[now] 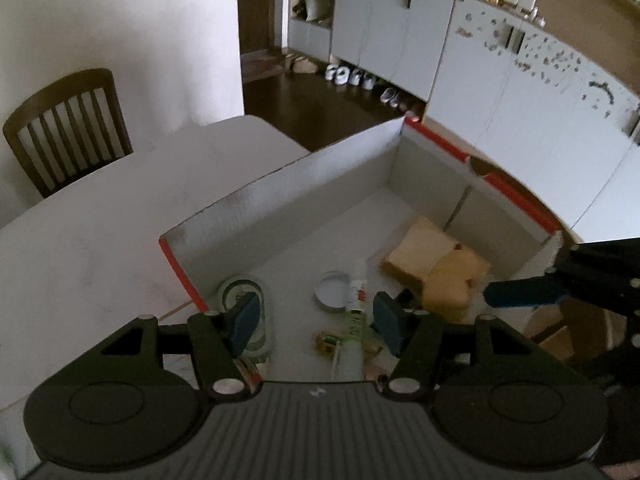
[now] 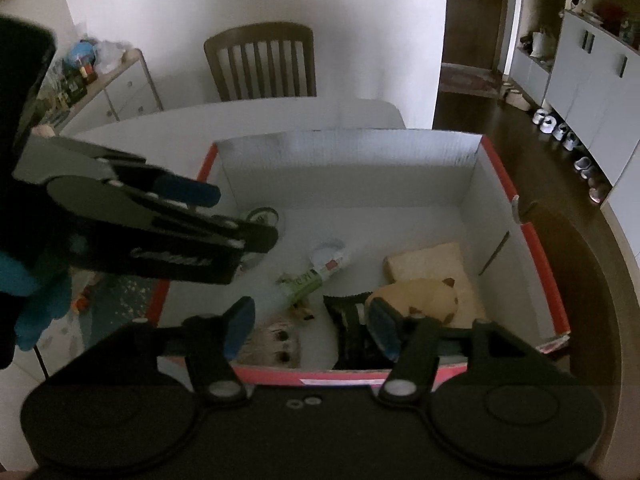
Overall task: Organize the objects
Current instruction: 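Move both grippers back toward the remaining table items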
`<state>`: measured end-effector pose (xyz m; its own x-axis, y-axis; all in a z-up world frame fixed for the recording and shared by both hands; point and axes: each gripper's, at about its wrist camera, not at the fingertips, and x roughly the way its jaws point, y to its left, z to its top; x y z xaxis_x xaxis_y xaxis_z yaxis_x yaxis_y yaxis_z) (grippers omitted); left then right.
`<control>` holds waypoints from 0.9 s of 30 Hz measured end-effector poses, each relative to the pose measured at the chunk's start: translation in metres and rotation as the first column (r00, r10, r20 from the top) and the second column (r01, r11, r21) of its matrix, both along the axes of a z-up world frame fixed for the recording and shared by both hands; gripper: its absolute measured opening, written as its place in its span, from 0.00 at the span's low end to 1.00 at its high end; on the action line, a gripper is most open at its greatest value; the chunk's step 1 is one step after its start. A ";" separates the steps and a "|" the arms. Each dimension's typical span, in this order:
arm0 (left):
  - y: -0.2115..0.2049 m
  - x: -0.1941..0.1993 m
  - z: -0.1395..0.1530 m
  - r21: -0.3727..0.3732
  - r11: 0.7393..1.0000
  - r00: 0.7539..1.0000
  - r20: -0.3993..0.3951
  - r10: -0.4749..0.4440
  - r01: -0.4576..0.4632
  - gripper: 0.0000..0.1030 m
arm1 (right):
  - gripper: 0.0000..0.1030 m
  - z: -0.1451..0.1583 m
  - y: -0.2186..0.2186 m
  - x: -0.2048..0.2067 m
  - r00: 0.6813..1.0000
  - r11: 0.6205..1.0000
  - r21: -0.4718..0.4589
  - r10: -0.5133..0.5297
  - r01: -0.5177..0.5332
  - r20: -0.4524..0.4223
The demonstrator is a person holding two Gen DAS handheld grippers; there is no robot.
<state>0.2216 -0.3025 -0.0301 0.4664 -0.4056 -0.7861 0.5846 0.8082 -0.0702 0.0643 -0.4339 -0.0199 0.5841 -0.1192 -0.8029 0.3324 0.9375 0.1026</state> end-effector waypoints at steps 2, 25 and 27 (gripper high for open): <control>0.006 -0.007 0.006 -0.012 1.000 1.000 0.012 -0.004 0.005 0.66 | 0.62 0.005 0.001 -0.004 1.000 1.000 0.007 -0.009 0.009 0.011; 0.105 -0.068 0.042 -0.148 0.989 0.999 0.035 0.005 0.000 0.74 | 0.75 0.036 0.064 -0.024 0.993 0.997 -0.038 -0.064 0.069 0.104; 0.118 -0.072 0.043 -0.153 0.988 0.999 0.037 0.015 -0.009 0.75 | 0.75 0.035 0.073 -0.022 0.992 0.997 -0.038 -0.067 0.071 0.105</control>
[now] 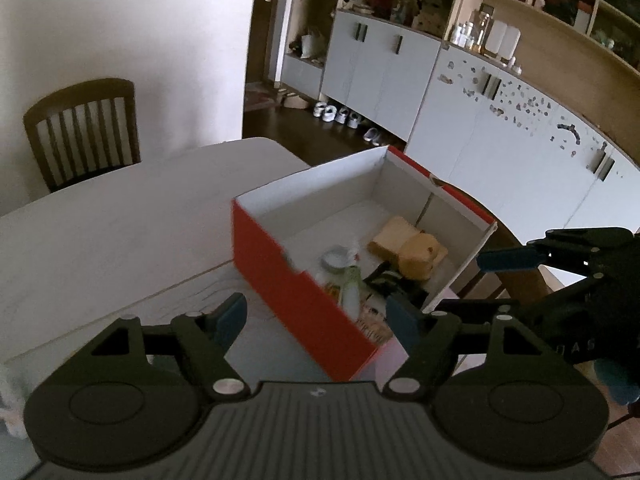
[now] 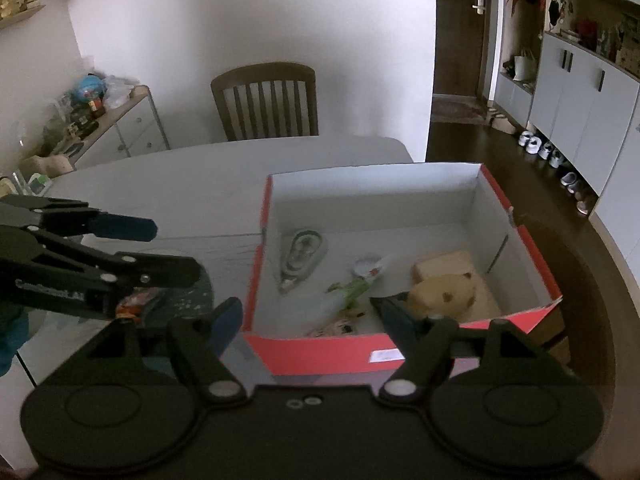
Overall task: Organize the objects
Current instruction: 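Move both grippers back toward the remaining table items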
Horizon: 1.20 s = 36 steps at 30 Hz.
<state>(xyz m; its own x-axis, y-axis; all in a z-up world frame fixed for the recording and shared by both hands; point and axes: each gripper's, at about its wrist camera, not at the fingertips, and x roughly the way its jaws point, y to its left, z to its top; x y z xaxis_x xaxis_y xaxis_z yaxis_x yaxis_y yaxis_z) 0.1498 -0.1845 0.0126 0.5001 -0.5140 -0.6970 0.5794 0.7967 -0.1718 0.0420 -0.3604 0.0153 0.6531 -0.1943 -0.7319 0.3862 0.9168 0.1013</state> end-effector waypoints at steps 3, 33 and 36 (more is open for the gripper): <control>0.022 -0.004 0.000 -0.019 1.000 1.000 -0.007 0.025 -0.025 0.80 | 0.77 -0.001 0.014 0.003 1.000 1.000 0.007 -0.003 0.003 0.004; 0.185 -0.011 -0.056 0.016 0.989 0.989 -0.025 0.146 -0.145 1.00 | 0.86 -0.037 0.127 0.062 0.998 0.999 0.048 -0.003 0.006 -0.063; 0.188 -0.003 -0.064 0.047 0.991 0.992 -0.019 0.124 -0.123 1.00 | 0.86 -0.045 0.136 0.069 0.997 0.999 0.054 0.003 0.002 -0.082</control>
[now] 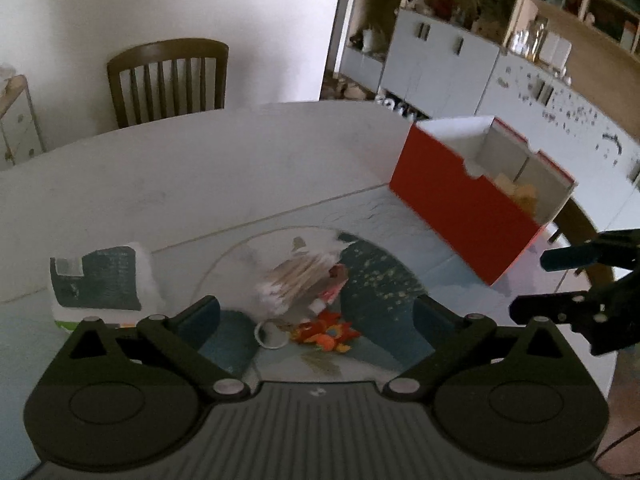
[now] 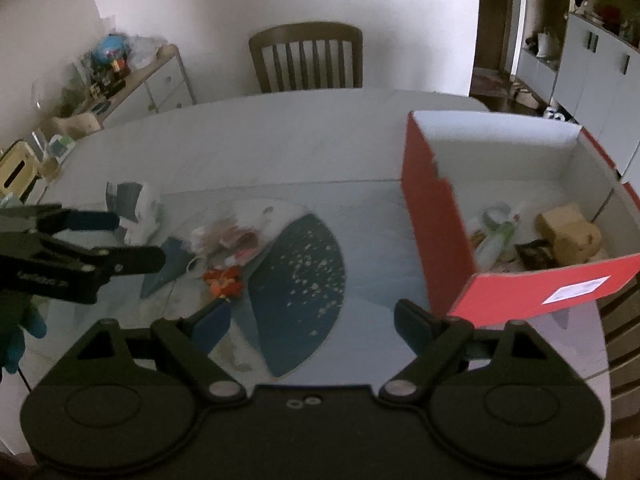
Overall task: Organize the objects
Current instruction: 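Move both grippers back toward the remaining table items, then reach the left gripper toward the cotton swab bag and the right toward the red toy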
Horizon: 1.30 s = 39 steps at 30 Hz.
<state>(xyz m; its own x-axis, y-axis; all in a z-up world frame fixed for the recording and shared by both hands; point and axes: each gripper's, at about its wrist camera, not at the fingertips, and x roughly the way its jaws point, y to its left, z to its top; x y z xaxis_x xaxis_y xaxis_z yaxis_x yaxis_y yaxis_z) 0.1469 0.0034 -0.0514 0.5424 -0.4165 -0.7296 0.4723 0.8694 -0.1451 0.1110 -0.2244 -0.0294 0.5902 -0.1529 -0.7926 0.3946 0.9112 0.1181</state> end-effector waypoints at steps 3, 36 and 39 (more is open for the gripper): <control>0.000 0.009 -0.010 0.035 0.999 1.000 0.000 -0.013 0.013 1.00 | 0.86 -0.007 0.005 0.006 1.000 1.000 0.007 0.000 0.001 -0.019; -0.013 0.080 -0.068 0.070 0.983 0.985 -0.045 -0.169 0.172 0.66 | 0.86 -0.059 0.032 0.084 0.988 0.996 0.045 0.078 -0.072 -0.130; -0.011 0.082 -0.069 0.049 0.981 0.981 -0.059 -0.182 0.185 0.46 | 0.86 -0.063 0.035 0.090 0.986 0.995 0.043 0.096 -0.091 -0.135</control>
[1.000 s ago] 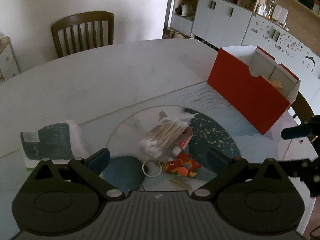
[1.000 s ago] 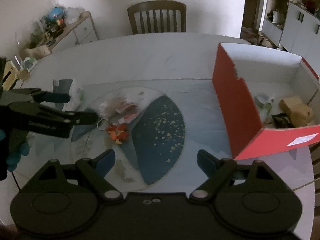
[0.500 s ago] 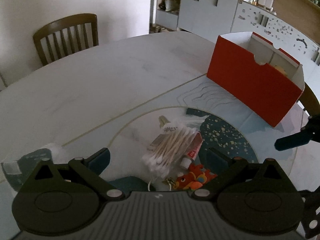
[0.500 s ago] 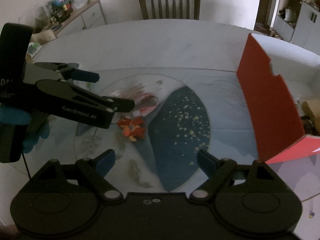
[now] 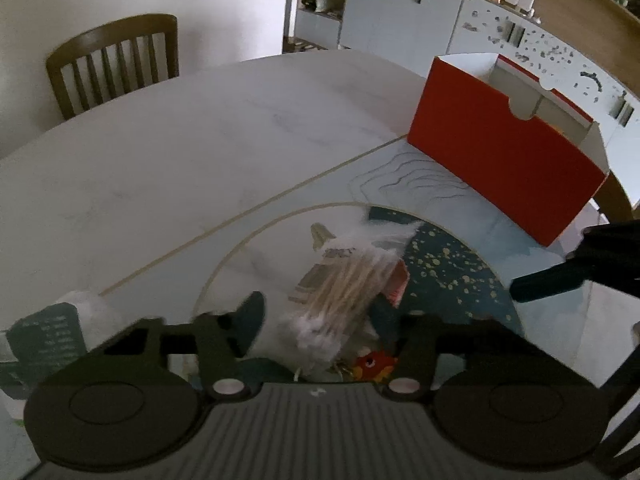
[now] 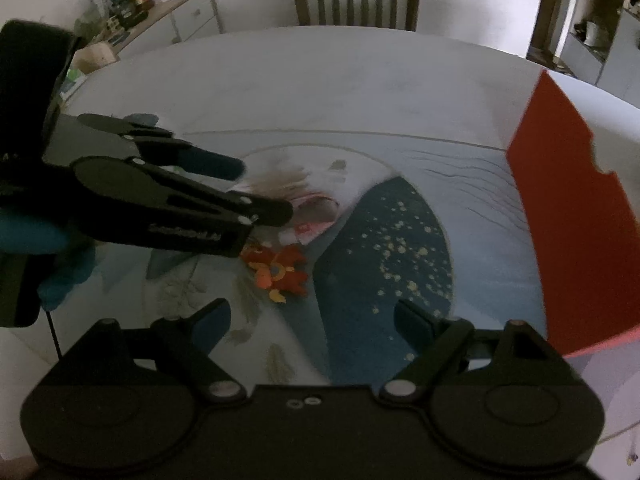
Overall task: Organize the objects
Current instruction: 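Reach the left gripper toward the cotton swab bag and the right toward the red toy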
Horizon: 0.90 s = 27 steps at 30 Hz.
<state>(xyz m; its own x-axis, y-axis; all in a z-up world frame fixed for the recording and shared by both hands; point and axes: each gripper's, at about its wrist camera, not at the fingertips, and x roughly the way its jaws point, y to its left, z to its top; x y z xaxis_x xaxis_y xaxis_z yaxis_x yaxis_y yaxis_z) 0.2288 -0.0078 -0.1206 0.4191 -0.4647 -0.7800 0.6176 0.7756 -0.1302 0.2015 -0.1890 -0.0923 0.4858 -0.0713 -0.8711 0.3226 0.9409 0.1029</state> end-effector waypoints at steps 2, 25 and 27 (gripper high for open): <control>0.002 0.001 0.000 -0.005 1.000 1.000 -0.002 -0.001 0.001 0.38 | 0.86 -0.003 0.002 0.004 1.000 1.000 -0.002 0.010 -0.010 -0.004; 0.039 -0.014 0.013 -0.163 0.975 0.984 -0.125 0.129 -0.148 0.23 | 0.74 -0.023 0.021 0.030 0.995 0.991 -0.087 0.100 -0.101 -0.016; 0.041 -0.017 0.013 -0.164 0.973 0.982 -0.129 0.141 -0.161 0.23 | 0.66 -0.026 0.025 0.033 0.992 0.986 -0.116 0.120 -0.122 -0.027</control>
